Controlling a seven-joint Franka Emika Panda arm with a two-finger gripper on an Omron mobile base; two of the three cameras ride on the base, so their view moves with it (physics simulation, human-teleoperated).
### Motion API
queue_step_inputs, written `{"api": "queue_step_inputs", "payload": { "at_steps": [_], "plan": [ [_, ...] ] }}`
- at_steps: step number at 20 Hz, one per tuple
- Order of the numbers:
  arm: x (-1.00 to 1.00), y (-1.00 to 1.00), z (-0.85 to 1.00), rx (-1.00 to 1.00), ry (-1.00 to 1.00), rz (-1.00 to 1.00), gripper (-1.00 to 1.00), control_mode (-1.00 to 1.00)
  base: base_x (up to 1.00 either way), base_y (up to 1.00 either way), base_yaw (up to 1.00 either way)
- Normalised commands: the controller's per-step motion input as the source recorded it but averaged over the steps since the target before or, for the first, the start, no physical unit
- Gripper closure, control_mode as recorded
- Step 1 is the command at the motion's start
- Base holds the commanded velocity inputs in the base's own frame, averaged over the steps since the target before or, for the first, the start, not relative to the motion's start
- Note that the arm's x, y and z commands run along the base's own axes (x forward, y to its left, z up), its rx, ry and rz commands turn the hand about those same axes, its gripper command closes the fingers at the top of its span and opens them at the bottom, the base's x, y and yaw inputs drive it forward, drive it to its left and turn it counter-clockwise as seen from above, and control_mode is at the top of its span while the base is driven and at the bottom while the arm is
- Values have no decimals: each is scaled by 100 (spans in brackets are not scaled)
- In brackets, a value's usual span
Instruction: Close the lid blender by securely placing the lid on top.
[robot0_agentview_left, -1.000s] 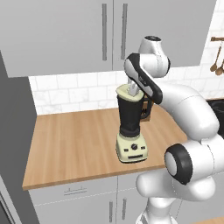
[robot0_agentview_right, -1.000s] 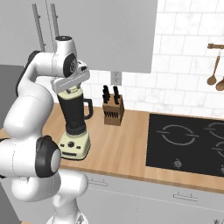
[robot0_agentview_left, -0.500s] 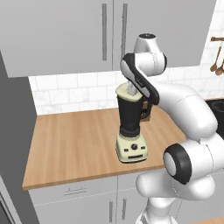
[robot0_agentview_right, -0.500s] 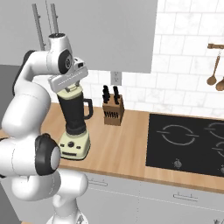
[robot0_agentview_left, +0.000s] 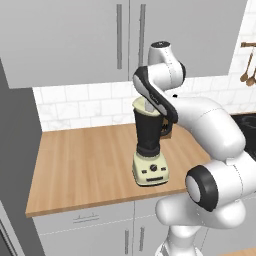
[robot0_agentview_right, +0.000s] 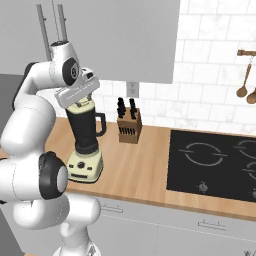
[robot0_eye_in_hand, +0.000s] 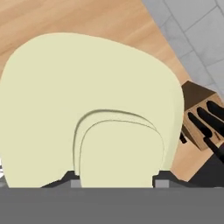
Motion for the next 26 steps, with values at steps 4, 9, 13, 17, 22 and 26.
{"api": "queue_step_inputs", "payload": {
  "at_steps": [4,9,13,17,22,26],
  "plan": [
    [0,2,-7,0,0,0,100,-100,0,0,0],
    [0,1,22,0,2,0,100,-100,0,0,0],
    [0,8,2,-6,1,0,100,-100,0,0,0],
    [0,0,0,-15,2,0,100,-100,0,0,0],
    [0,0,-17,-10,0,0,100,-100,0,0,0],
    [0,0,-21,0,0,0,100,-100,0,0,0]
  ]
}}
